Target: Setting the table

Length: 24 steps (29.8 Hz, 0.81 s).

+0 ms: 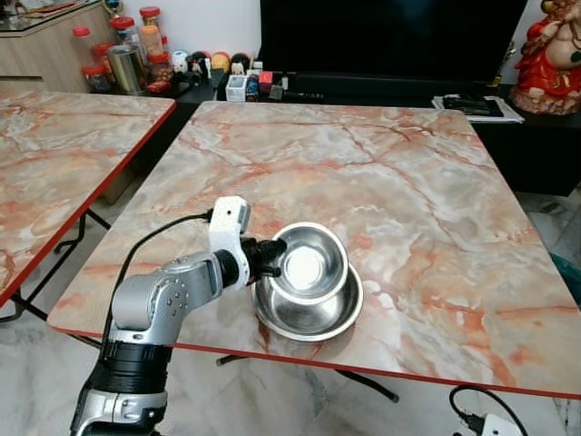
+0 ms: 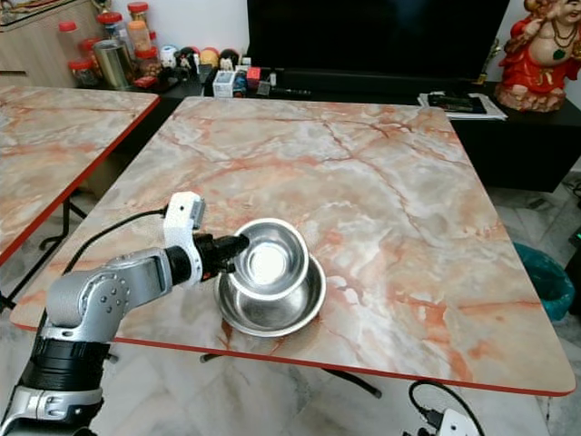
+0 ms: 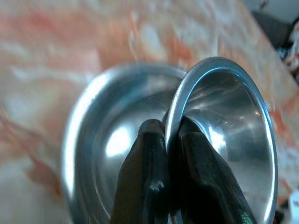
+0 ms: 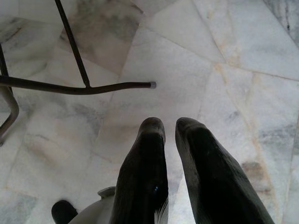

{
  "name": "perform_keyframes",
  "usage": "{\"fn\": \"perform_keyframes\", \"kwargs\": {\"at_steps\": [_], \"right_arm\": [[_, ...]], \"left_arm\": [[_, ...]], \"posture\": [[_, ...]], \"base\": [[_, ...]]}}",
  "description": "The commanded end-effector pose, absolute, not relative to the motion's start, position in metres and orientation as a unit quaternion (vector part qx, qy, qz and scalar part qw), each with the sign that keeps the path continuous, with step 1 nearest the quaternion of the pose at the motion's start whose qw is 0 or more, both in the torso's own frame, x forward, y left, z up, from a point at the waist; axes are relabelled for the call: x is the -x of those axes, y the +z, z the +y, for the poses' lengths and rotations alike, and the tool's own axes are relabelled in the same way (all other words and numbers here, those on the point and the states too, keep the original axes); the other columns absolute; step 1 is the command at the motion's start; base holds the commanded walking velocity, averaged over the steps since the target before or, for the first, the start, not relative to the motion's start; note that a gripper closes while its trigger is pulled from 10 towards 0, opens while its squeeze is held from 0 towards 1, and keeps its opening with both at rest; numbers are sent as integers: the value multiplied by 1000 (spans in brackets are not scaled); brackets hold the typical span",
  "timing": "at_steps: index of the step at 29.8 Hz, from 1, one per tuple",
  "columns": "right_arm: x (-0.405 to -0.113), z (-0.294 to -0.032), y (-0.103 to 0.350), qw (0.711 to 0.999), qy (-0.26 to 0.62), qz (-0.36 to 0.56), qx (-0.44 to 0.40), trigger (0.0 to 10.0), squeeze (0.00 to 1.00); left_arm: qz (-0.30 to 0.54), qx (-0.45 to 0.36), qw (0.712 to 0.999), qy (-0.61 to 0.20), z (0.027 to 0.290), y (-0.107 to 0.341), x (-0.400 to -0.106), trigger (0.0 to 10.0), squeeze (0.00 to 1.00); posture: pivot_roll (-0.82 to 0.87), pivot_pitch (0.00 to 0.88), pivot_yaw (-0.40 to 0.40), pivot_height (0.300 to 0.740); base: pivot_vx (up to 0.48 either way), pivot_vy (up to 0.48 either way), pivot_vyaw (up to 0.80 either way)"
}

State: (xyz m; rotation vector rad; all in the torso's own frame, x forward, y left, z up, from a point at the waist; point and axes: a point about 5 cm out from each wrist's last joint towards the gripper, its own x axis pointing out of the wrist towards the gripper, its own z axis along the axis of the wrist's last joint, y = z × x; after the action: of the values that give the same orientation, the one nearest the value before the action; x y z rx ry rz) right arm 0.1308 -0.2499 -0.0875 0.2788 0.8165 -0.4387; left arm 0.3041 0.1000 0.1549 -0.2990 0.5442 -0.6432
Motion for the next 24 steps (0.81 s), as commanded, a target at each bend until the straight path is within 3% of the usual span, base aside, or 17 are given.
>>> {"fn": "perform_keyframes", "kwargs": {"at_steps": [1, 8, 24], "right_arm": [[-129, -250, -88, 884, -213, 394, -135, 10000, 0], [-129, -250, -88, 884, -213, 393, -136, 10000, 0], [-129, -251, -88, 884, -214, 394, -134, 10000, 0]], "left_arm": [[267, 143, 897, -323, 95, 159, -301, 10000, 0], [288, 143, 890, -323, 88, 152, -297, 10000, 0], [277, 155, 924, -215, 97, 146, -312, 10000, 0]], "posture": [[44, 0, 15, 740], [42, 0, 15, 740], [40, 0, 8, 740]], "base": [[0, 0, 0], [0, 0, 0], [0, 0, 0]]}}
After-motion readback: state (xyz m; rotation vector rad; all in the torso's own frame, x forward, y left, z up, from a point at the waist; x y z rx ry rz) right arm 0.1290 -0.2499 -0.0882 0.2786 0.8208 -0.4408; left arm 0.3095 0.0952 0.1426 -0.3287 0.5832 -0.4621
